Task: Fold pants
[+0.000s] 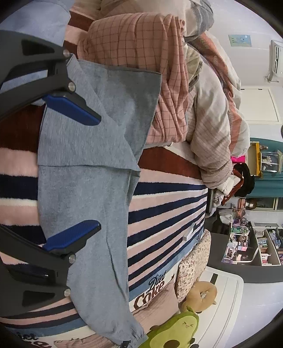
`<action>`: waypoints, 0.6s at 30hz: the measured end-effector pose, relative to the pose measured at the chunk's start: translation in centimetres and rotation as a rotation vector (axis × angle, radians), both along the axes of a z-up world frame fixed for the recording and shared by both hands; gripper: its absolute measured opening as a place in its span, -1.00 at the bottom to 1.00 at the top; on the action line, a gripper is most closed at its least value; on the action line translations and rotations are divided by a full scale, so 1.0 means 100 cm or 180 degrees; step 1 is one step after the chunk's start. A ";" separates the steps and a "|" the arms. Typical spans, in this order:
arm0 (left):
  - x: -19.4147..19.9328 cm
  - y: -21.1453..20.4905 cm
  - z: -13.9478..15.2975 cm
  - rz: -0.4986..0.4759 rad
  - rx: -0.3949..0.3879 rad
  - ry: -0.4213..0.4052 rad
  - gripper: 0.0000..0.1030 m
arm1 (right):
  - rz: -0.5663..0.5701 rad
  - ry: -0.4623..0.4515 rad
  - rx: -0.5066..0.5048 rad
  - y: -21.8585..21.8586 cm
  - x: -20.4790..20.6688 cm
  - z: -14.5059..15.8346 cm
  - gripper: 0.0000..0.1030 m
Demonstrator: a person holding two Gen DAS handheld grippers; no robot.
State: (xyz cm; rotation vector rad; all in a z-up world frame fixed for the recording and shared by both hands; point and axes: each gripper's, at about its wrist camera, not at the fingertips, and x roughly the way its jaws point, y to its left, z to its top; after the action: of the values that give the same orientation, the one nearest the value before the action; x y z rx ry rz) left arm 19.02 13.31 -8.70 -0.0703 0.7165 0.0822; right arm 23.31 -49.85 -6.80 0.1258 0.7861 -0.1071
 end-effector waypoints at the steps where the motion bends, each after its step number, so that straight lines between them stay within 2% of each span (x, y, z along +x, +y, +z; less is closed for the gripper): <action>1: -0.001 0.001 -0.001 0.0009 0.0010 0.0014 0.67 | 0.0015 -0.0007 -0.0026 0.003 0.001 -0.001 -0.38; 6: -0.009 0.006 -0.005 -0.0047 0.0072 0.0129 0.67 | -0.0019 -0.0277 -0.0225 0.018 -0.012 0.012 -0.57; 11: -0.025 0.004 -0.004 -0.0236 0.0203 0.0261 0.67 | -0.0168 -0.0425 -0.0328 0.009 -0.042 0.044 -0.57; 14: -0.029 -0.002 -0.009 -0.0358 0.0268 0.0362 0.67 | -0.0398 -0.0453 -0.0445 -0.004 -0.065 0.061 -0.57; 17: -0.028 -0.017 -0.021 -0.0597 0.0245 0.0510 0.67 | -0.0651 -0.0434 -0.0522 -0.023 -0.086 0.069 -0.55; 18: -0.027 -0.022 -0.025 -0.0657 0.0233 0.0541 0.67 | -0.0702 -0.0348 -0.0506 -0.030 -0.090 0.068 -0.46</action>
State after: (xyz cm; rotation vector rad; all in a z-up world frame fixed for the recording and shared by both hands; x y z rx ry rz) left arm 16.28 11.14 -11.20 0.0816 0.8860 -0.0842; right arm 14.28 -52.82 -0.05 0.0666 0.6500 -0.3680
